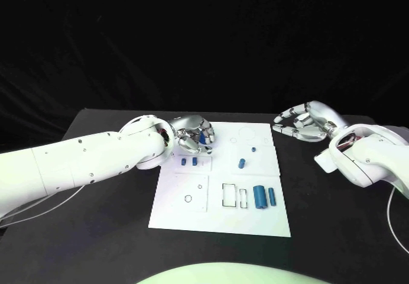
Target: Assemble the parts on the task board
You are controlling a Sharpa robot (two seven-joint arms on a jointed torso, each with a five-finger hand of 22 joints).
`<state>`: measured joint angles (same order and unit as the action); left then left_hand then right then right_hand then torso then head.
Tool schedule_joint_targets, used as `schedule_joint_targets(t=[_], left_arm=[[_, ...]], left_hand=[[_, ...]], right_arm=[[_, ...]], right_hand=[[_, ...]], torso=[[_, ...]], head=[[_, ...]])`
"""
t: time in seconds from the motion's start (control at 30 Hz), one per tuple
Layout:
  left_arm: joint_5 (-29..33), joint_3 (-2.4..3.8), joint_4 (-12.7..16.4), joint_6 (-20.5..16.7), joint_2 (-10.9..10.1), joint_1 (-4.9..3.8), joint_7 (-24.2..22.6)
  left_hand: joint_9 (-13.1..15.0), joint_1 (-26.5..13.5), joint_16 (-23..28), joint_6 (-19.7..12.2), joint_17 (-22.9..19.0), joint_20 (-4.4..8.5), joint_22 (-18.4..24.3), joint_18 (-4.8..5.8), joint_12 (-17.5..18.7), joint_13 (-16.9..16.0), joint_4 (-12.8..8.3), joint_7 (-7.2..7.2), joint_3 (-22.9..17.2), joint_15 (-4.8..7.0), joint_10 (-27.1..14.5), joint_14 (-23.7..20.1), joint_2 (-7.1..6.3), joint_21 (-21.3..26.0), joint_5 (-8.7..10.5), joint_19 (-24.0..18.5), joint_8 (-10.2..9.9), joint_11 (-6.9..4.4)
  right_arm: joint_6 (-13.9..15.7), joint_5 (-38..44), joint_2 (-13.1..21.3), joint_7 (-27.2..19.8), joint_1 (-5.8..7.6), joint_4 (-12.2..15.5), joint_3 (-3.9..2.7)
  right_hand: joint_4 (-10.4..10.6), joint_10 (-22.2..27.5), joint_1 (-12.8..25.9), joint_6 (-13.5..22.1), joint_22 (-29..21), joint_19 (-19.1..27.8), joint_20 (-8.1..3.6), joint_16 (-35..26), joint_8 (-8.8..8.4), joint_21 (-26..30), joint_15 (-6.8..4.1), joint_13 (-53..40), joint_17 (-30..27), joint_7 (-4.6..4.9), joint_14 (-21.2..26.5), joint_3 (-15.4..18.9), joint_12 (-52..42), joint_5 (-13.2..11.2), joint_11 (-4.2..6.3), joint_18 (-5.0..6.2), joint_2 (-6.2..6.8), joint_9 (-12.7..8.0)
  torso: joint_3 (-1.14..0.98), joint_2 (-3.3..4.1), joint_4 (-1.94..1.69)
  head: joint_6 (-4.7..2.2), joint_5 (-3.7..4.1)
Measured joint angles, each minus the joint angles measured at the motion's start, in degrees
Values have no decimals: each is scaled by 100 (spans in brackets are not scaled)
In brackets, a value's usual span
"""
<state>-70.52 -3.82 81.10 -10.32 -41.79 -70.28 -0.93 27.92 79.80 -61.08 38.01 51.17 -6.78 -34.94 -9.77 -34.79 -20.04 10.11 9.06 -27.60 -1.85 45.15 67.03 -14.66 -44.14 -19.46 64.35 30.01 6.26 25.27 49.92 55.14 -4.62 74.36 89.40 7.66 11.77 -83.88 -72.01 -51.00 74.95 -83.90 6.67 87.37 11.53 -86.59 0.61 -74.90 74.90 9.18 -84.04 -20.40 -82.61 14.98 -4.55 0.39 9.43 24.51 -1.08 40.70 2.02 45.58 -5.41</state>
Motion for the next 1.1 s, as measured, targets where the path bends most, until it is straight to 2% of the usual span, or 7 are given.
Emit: schedule_joint_targets(t=[0.13, 0.43, 0.67, 0.7, 0.73, 1.03, 1.1], left_arm=[[-623, -33, -159, 12, 169, 23, -58], [-1580, -55, -441, 115, 421, 42, -37], [-1890, -56, -533, 184, 499, 45, 43], [-1926, -56, -541, 205, 508, 45, 60], [-1951, -56, -545, 224, 515, 45, 72], [-2104, -56, -590, 431, 568, 45, 188], [-2121, -56, -596, 471, 574, 45, 208]], left_hand=[[-203, 19, -310, 105, 133, 17, -131, 0, 153, 207, 0, -70, 0, 14, 0, 248, -20, -176, 3, 113, -139, 0], [-422, 42, -790, 235, 425, 44, -985, 1, 317, 460, -16, -79, 17, 51, 23, 577, -43, -970, 3, 512, -260, -23], [-472, 65, -919, 310, 502, 43, -1221, 1, 351, 521, -48, -85, 16, 51, 23, 659, -20, -1184, 3, 610, -260, -22], [-482, 65, -946, 330, 523, 43, -1272, 19, 351, 530, -48, -66, 16, 53, 23, 661, -20, -1234, 3, 614, -260, -22], [-500, 74, -996, 361, 553, 42, -1350, 95, 351, 546, -55, -82, 9, 60, 46, 712, -11, -1306, 3, 658, -284, -46], [-630, 150, -1265, 579, 732, 44, -1867, 99, 284, 617, -144, -91, -83, 115, 353, 880, 65, -1776, 3, 820, -363, -117], [-649, 164, -1325, 648, 777, 60, -1965, 184, 255, 626, -158, -102, -128, 121, 424, 933, 79, -1865, 3, 880, -363, -134]], right_arm=[[0, 0, -6, -3, -5, 3, 1], [0, 0, -10, -7, -12, 14, 1], [0, 1, -10, -8, -13, 18, 0], [0, 1, -10, -9, -13, 18, -1], [0, 1, -11, -9, -13, 18, -1], [-1, 1, -22, -10, -14, 19, 0], [-1, 0, -23, -10, -14, 19, 0]], right_hand=[[0, 0, 0, 0, 0, 0, 0, 0, 0, 0, 0, 0, 0, 0, 0, 0, 0, 0, 0, 0, 0, 0], [0, 0, 0, 0, -1, 0, 0, 0, 0, 0, 0, 0, 3, 0, 0, 0, 0, 0, 0, 0, 0, -1], [0, 0, 0, 0, -1, 0, 0, 0, 0, 0, 0, 0, 4, 0, 0, 0, 0, 0, 0, 0, 0, -1], [0, 0, 0, 0, -1, 0, 0, 0, 0, 0, 0, -2, 4, 0, 0, 0, 0, 0, 0, 0, 0, -1], [0, 0, 0, 0, -1, 0, 0, 0, 0, 0, 0, -4, 4, 0, 0, 0, 0, 0, 0, 0, 0, -2], [0, 0, 0, 0, -2, 0, 0, 0, 0, 0, 0, -4, 4, 0, 0, 0, -1, 0, 0, 0, 0, -2], [0, 0, 0, 0, -2, 0, 0, 0, 0, 0, 0, -4, 3, 0, 0, 0, -1, 0, 0, 0, 0, -2]], torso=[[0, 1, 0], [0, 7, 3], [-2, 7, 4], [-1, 7, 4], [-1, 6, 4], [-4, -5, -8], [-4, -6, -9]], head=[[-3, 7], [-16, 12], [-1, 25], [1, 29], [5, 30], [26, 36], [28, 38]])
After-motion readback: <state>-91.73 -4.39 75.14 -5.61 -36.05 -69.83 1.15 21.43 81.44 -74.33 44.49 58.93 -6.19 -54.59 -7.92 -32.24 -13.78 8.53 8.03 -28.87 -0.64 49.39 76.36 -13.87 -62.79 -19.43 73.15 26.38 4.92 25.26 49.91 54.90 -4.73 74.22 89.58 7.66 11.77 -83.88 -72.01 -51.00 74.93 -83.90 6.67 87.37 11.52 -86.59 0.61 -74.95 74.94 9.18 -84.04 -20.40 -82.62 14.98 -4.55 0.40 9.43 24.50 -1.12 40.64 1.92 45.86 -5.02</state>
